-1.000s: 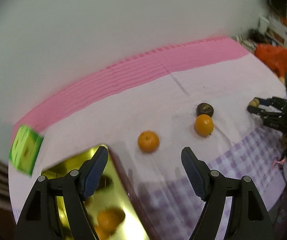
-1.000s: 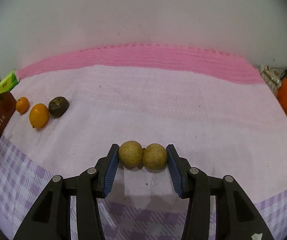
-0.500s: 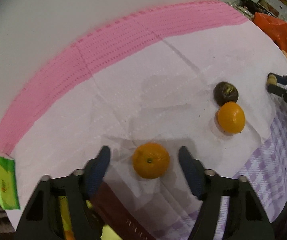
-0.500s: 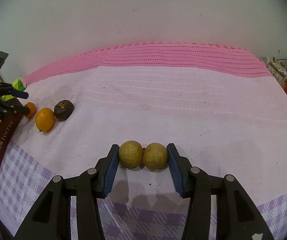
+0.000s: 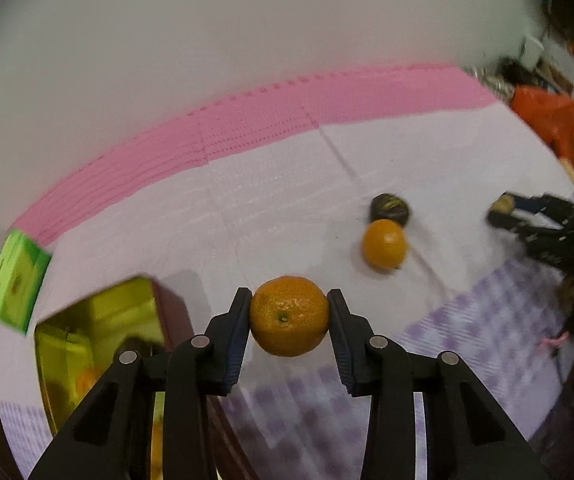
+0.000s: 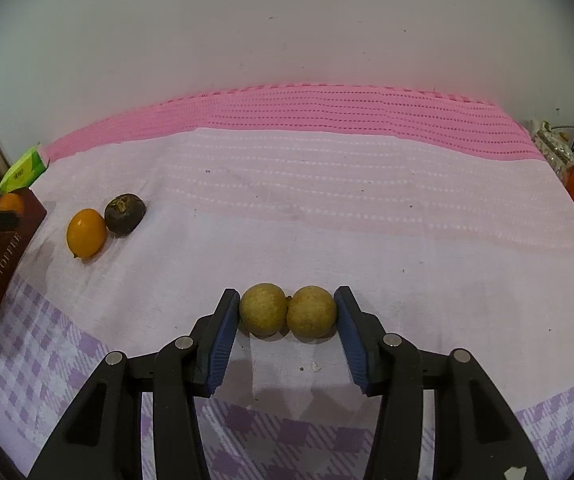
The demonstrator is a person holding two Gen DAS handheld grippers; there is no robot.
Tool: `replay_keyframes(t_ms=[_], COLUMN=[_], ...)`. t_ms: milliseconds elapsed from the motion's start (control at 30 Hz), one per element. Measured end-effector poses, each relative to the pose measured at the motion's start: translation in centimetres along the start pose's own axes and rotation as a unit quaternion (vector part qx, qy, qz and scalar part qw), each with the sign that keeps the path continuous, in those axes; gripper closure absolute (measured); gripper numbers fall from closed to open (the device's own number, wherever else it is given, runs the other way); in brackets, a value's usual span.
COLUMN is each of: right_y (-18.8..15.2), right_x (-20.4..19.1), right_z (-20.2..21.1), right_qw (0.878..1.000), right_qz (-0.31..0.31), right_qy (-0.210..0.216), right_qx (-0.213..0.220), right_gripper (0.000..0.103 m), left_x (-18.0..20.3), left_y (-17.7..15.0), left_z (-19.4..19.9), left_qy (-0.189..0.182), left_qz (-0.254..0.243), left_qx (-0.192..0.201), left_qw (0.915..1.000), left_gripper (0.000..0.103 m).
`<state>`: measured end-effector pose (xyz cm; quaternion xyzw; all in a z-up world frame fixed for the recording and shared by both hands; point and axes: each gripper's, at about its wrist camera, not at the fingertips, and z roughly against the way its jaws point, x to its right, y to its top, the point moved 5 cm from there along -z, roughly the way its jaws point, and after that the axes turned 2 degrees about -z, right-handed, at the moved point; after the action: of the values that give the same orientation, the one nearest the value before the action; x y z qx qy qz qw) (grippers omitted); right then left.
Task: Organize fruits
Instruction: 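Carry the orange over the gold tin with the left gripper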
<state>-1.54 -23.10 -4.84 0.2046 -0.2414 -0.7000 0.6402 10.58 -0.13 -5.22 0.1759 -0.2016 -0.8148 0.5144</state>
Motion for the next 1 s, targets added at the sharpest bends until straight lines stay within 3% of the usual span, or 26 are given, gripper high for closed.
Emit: replay_keyframes(t_ms=[167, 333, 467, 700, 1000], right_y=[-0.1, -0.1, -0.1, -0.1, -0.1], right_x=[0.0, -0.3, -0.4, -0.5, -0.5], right_z=[0.1, 0.0, -0.1, -0.1, -0.1], right_qw=[1.000, 1.000, 1.000, 1.000, 1.000], right_qz=[0.001, 0.009, 0.014, 0.015, 0.018], right_qy=[-0.001, -0.010, -0.014, -0.016, -0.017], right_qx=[0.000, -0.002, -0.003, -0.004, -0.004], right_gripper=[0.055, 0.055, 0.054, 0.053, 0.052], left_x=[0.4, -1.5, -3.1, -6.4, -9.1], left_y=[-1.9, -4.6, -6.7, -9.9, -11.4], left_z=[3.4, 5.5, 6.6, 7.6, 6.3], left_qy=[0.019, 0.024, 0.050, 0.081, 0.086], left_qz=[0.039, 0.087, 0.111, 0.152, 0.184], left_qx=[0.018, 0.021, 0.022, 0.025, 0.020], left_qw=[0.9989, 0.9957, 0.9923, 0.9847, 0.9790], left_gripper=[0.064, 0.064, 0.064, 0.064, 0.064])
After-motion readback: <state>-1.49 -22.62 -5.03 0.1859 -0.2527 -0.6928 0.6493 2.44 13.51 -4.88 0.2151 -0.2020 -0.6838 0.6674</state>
